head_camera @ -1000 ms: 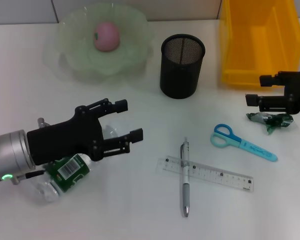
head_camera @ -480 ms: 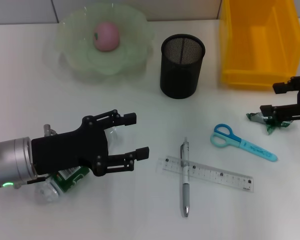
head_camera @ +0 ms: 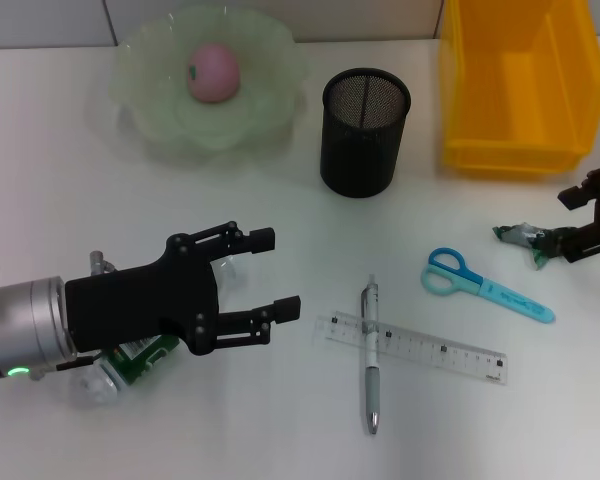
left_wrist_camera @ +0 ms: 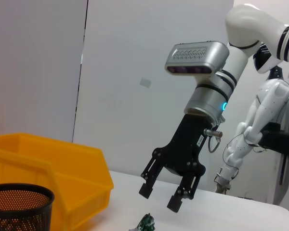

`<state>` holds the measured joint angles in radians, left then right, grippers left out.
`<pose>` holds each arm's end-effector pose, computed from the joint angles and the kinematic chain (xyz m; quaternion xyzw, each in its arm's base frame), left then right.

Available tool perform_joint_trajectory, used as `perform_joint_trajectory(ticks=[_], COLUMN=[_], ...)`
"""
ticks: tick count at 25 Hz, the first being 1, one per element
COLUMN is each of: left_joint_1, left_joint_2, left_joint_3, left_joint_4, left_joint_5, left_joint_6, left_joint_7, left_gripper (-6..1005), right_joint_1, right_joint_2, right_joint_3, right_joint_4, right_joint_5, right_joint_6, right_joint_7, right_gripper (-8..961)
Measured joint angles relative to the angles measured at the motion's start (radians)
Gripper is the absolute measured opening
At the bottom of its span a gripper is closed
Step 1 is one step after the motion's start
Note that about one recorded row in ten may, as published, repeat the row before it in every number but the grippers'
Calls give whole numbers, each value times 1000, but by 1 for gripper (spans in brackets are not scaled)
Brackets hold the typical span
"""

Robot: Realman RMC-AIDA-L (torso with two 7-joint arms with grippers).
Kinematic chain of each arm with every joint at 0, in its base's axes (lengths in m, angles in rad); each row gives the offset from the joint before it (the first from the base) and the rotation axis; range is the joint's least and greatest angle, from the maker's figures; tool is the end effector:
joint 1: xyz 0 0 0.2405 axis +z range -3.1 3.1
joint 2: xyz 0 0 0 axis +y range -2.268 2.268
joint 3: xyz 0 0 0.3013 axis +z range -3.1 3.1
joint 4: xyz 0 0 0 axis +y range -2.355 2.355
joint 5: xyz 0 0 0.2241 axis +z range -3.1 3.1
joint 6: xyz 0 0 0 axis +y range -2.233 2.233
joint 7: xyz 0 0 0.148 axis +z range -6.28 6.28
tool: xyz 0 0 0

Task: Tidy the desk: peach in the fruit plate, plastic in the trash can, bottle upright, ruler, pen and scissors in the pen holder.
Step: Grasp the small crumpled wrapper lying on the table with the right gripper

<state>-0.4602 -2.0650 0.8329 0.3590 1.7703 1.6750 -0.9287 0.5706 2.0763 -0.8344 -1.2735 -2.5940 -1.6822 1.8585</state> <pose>-0.3094 0.2997 -0.0667 -0.9292 -0.1132 -0.3397 0.0914 0.2837 0.3856 0.0524 -0.9542 0.2235 -0.1041 0.1693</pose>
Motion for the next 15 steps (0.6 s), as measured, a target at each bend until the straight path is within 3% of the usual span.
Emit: perform_joint_trajectory(ticks=[8, 15], left_joint_1=[8, 9], left_joint_2=[-3, -3], left_joint_3=[0, -2], left_joint_4=[-6, -6], left_joint_5=[-6, -6], left_joint_6=[0, 1], left_joint_7=[1, 0], left_gripper=[815, 815], right_joint_1=[20, 21], right_joint_2=[1, 1], right_joint_3=[-94, -105], right_joint_4=[10, 64], right_joint_5=[-77, -79], right_joint_6=[61, 110], right_joint_7=[39, 35], right_gripper=[728, 728])
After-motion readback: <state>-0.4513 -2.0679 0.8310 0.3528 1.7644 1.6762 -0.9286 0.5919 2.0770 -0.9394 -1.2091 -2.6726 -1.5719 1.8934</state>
